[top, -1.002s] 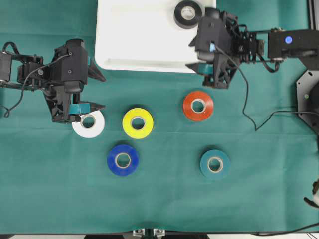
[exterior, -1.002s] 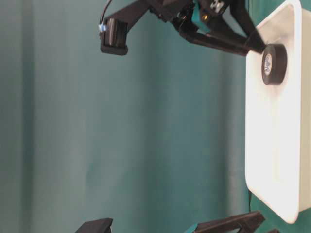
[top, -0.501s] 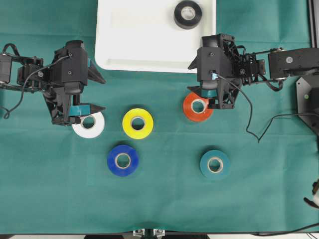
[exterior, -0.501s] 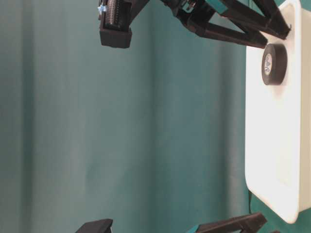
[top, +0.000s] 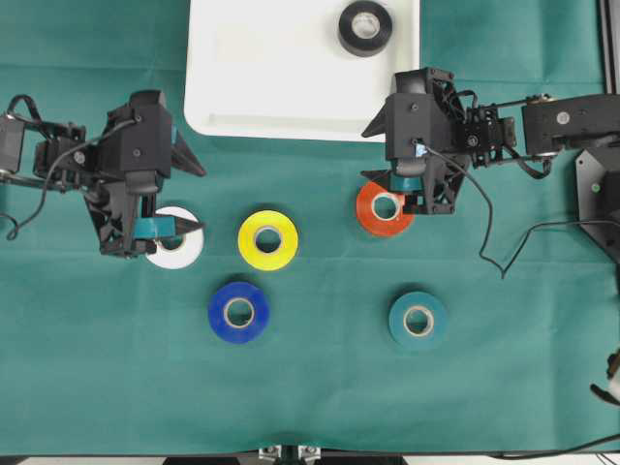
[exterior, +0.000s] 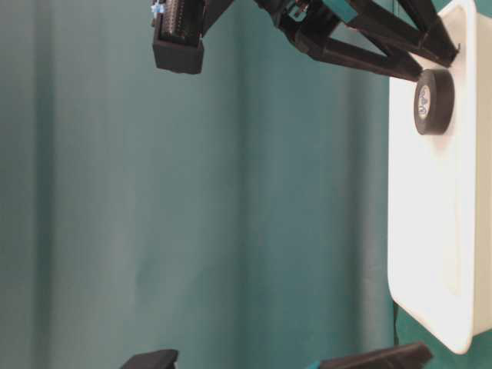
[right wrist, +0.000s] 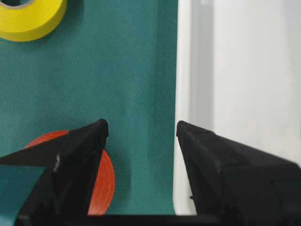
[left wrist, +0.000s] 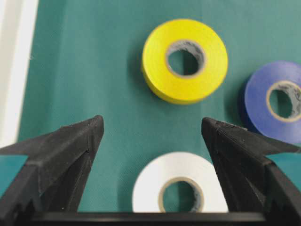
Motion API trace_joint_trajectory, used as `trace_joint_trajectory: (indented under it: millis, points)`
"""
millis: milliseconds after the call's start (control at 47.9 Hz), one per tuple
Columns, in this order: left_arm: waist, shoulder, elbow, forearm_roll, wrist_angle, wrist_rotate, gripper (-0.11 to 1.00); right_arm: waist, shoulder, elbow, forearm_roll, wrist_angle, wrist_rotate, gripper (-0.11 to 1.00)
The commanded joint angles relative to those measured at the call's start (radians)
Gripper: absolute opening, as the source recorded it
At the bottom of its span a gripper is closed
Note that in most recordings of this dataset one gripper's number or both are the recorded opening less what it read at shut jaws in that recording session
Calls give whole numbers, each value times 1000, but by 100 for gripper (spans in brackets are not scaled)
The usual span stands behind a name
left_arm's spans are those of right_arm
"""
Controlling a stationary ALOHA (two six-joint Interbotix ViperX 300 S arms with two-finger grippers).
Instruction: Put the tape alternately from left to right into the white case.
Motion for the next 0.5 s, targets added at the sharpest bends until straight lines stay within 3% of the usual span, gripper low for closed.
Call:
trace_joint_trajectory:
  millis: [0, 480]
  points:
    - [-15, 12, -21, -2, 11, -18, 59, 3, -20, -8, 2, -9, 2, 68]
    - [-35, 91, 0, -2, 81, -89, 59, 11, -11, -8, 2, -23, 2, 68]
